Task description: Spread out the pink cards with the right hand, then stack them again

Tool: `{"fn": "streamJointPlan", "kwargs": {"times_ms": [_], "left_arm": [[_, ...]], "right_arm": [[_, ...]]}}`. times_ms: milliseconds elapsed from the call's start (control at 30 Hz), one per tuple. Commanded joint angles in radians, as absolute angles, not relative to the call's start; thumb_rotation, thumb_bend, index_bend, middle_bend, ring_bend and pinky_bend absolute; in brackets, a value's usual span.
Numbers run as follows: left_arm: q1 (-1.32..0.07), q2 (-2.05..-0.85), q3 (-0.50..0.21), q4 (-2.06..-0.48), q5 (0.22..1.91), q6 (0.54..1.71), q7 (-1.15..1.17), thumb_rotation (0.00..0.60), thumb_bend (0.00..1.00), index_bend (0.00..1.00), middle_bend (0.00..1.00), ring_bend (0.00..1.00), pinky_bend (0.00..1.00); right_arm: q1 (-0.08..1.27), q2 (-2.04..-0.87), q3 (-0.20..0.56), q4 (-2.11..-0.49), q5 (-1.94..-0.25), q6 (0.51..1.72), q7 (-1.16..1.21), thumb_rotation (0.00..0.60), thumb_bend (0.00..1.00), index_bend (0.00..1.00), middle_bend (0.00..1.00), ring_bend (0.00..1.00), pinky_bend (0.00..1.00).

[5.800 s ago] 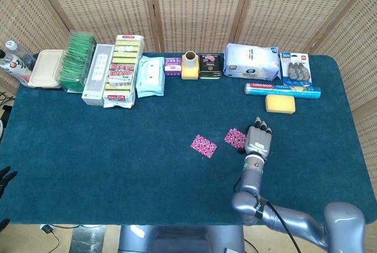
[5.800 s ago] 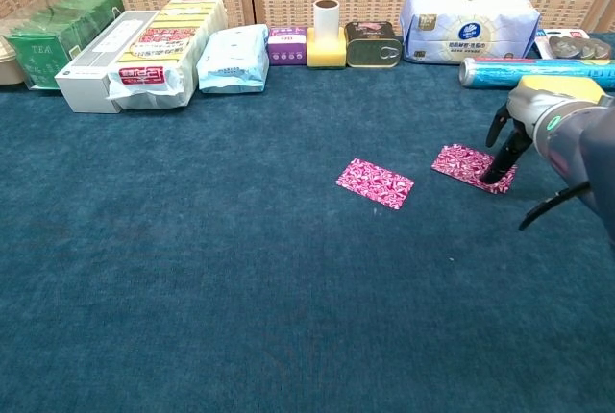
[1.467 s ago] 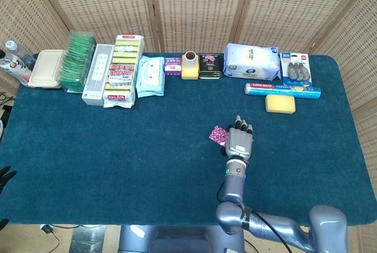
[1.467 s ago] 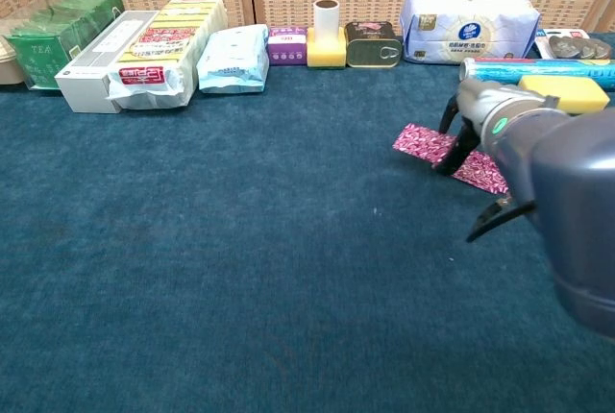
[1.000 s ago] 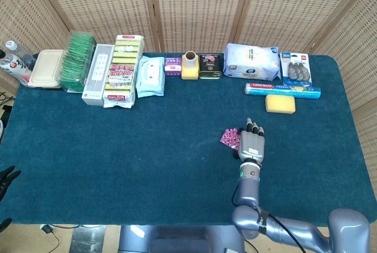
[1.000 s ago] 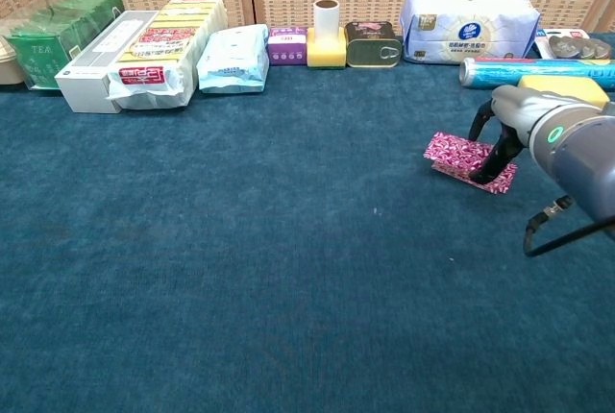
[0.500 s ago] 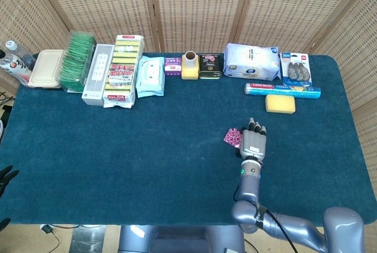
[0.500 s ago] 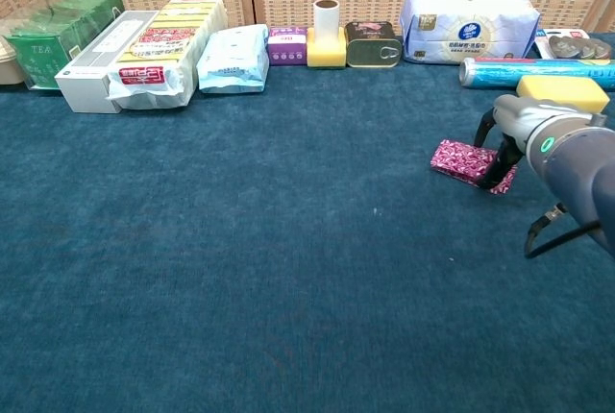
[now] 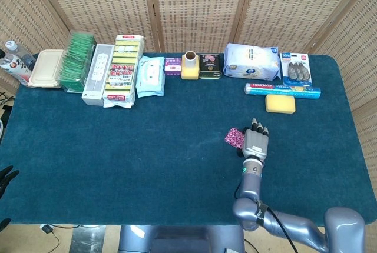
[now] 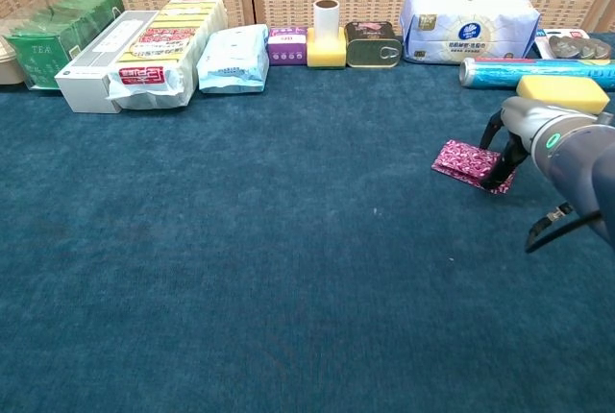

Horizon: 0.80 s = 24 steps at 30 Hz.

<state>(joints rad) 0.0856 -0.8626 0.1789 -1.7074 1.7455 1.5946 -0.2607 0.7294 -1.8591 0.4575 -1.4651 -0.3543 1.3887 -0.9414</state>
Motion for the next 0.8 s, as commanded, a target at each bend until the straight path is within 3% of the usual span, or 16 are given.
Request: {"fn": "streamJointPlan", "kwargs": {"times_ms": [33,500,667,800], "left_arm": [[0.086,-0.862,0.179,-1.707,1.745,1.595,-0.262,0.600,0.12,0.00,0.00,0.00,0.01],[0.089,-0.862,0.178,-1.702,1.745,1.604,-0.272,0.600,0.12,0.00,0.00,0.00,0.01],[0.089,-0.862,0.178,-1.700,1.746,1.603,-0.272,0.600,0.12,0.00,0.00,0.00,0.01],[0.090,-0.862,0.179,-1.701,1.747,1.604,-0.271,0.600,0.12,0.00,0.00,0.00,0.01]], "right_arm": [[0.730,-1.864,0.465,-1.455,-0.342,1.390,-0.936,0.600,0.39,0.44,0.02,0.00,0.06],[0.739,-1.880,0.466,-1.441,-0.337,1.389,-0.919,0.600,0.39,0.43,0.02,0.00,0.06],[0.734,-1.875,0.458,-1.458,-0.347,1.385,-0.907,0.600,0.38,0.32,0.02,0.00,0.06],[0.734,-1.875,0.453,-1.462,-0.351,1.384,-0.904,0.600,0.38,0.30,0.02,0.00,0.06]]}}
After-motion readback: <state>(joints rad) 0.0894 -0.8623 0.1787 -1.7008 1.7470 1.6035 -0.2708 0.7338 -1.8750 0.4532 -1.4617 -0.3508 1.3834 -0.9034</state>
